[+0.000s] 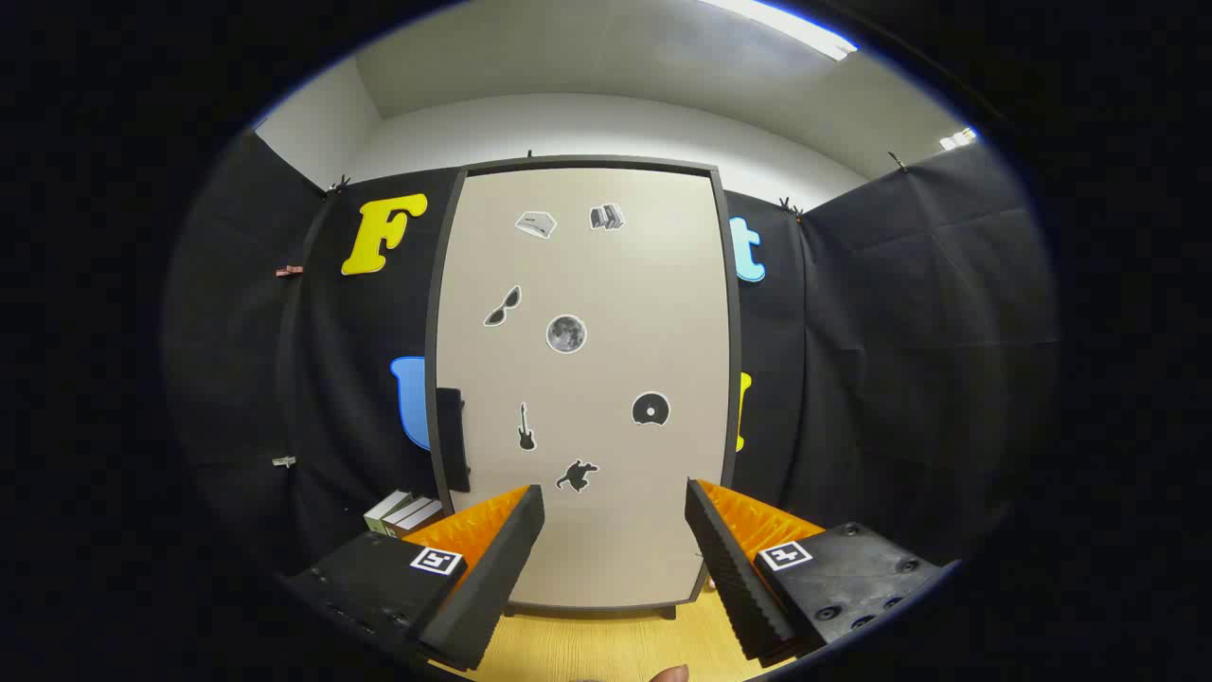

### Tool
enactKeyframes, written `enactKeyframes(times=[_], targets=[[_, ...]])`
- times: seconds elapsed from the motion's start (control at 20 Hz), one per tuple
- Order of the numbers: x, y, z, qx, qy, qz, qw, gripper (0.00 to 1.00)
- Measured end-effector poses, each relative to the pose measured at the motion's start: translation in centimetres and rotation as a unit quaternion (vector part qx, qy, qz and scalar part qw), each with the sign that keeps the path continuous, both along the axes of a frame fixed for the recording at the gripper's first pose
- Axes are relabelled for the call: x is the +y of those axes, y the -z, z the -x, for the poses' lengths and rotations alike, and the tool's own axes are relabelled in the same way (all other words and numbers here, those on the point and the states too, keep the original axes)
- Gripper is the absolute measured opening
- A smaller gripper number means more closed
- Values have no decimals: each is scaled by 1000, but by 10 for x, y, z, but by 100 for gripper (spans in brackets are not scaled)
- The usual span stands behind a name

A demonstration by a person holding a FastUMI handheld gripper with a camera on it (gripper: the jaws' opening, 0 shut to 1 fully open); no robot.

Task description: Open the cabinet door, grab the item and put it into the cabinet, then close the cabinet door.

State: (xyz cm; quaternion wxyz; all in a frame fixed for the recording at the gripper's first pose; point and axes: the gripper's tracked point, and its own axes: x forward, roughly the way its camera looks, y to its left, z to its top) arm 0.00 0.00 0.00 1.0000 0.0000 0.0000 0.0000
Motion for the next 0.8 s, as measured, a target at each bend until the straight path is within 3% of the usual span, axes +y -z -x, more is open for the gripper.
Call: enactKeyframes(times=[0.8], targets=[[12,0,-4,3,-3,0,1000,97]])
